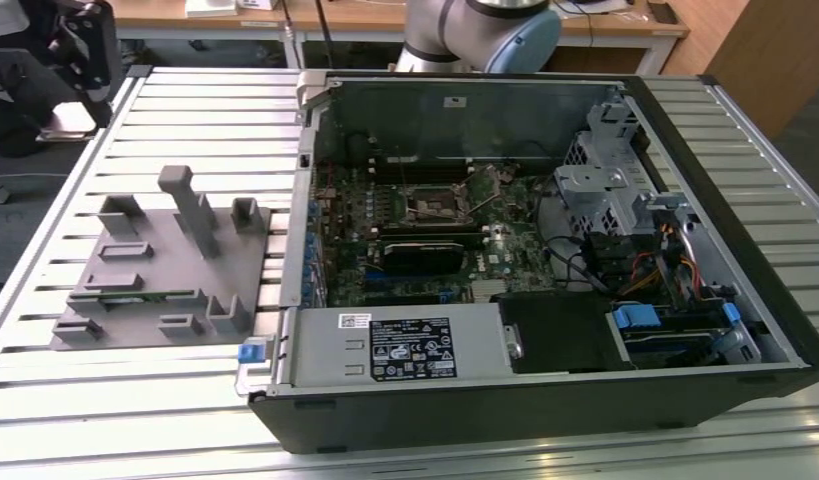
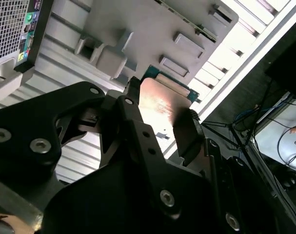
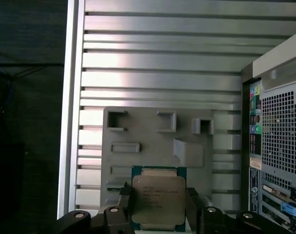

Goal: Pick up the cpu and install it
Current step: 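Pick up the cpu and move it towards the insertion slot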

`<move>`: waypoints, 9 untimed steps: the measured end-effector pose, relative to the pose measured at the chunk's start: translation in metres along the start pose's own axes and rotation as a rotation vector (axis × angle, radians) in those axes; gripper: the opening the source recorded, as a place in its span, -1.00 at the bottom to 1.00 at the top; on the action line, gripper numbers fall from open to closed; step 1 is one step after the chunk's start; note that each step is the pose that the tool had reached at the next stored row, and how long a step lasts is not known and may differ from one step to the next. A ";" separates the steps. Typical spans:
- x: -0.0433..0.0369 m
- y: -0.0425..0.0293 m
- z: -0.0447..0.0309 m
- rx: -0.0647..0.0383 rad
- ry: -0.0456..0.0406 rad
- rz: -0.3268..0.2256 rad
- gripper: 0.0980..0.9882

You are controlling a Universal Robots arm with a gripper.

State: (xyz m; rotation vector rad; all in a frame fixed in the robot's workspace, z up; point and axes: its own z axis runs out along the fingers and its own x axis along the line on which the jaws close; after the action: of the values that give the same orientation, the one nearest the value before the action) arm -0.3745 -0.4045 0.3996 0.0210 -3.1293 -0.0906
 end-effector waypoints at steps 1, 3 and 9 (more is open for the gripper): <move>-0.0045 0.0001 0.0001 -0.001 -0.0001 0.000 -0.04; -0.0135 0.0003 0.0001 -0.001 -0.0001 0.000 -0.04; -0.0409 0.0005 0.0006 -0.004 -0.0001 0.000 -0.04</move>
State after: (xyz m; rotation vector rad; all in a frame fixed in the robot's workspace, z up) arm -0.3336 -0.4035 0.3986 0.0212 -3.1292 -0.0973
